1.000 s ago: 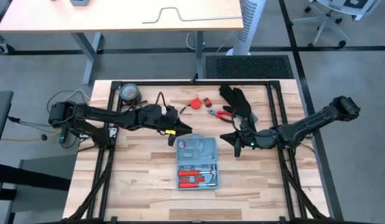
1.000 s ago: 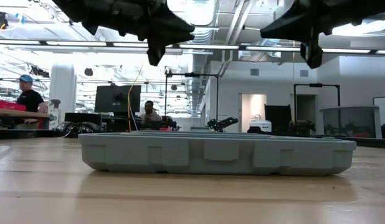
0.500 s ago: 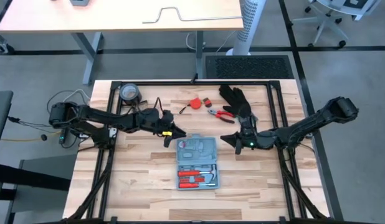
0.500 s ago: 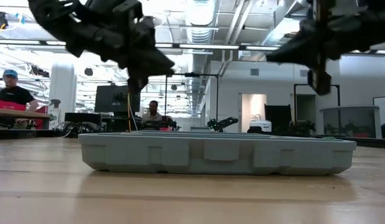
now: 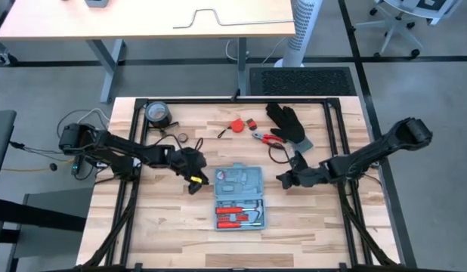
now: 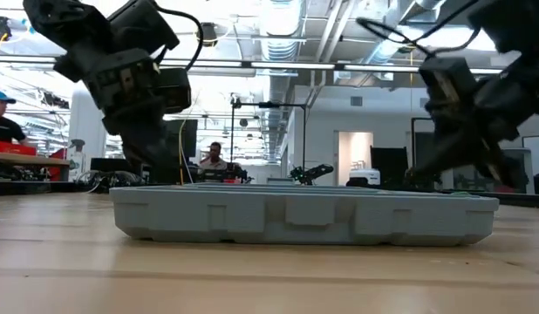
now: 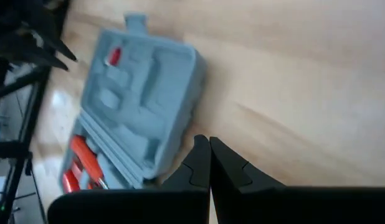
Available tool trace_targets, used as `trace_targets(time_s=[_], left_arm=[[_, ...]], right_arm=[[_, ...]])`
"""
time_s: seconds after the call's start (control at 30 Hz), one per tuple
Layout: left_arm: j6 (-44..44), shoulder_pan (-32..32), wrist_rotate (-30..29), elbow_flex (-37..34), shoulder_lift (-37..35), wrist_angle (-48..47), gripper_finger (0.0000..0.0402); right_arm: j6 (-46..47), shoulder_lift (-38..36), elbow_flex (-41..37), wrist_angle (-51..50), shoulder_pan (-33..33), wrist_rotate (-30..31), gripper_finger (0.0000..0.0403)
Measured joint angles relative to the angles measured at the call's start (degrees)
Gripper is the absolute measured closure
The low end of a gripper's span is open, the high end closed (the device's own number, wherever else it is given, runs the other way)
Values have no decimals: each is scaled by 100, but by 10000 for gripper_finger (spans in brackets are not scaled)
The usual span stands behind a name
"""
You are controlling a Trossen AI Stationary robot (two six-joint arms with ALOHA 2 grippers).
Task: Prefit tool cases
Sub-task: Put the orange pliers into the gray toolbox
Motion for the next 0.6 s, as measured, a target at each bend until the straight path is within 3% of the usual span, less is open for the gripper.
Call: trace_targets(time_s=[0.2, 0.37, 0.6], left_arm=[[251, -211, -762, -124, 54, -69, 336], [103, -176, -644, -238, 417, 172, 336], [-105, -151, -567, -224, 1008, 1086, 336]], right_arm=[[280, 1122, -2, 1100, 0, -159, 397], [316, 1974, 194, 1954, -10, -254, 397], [91, 2689, 868, 1887, -109, -596, 397]])
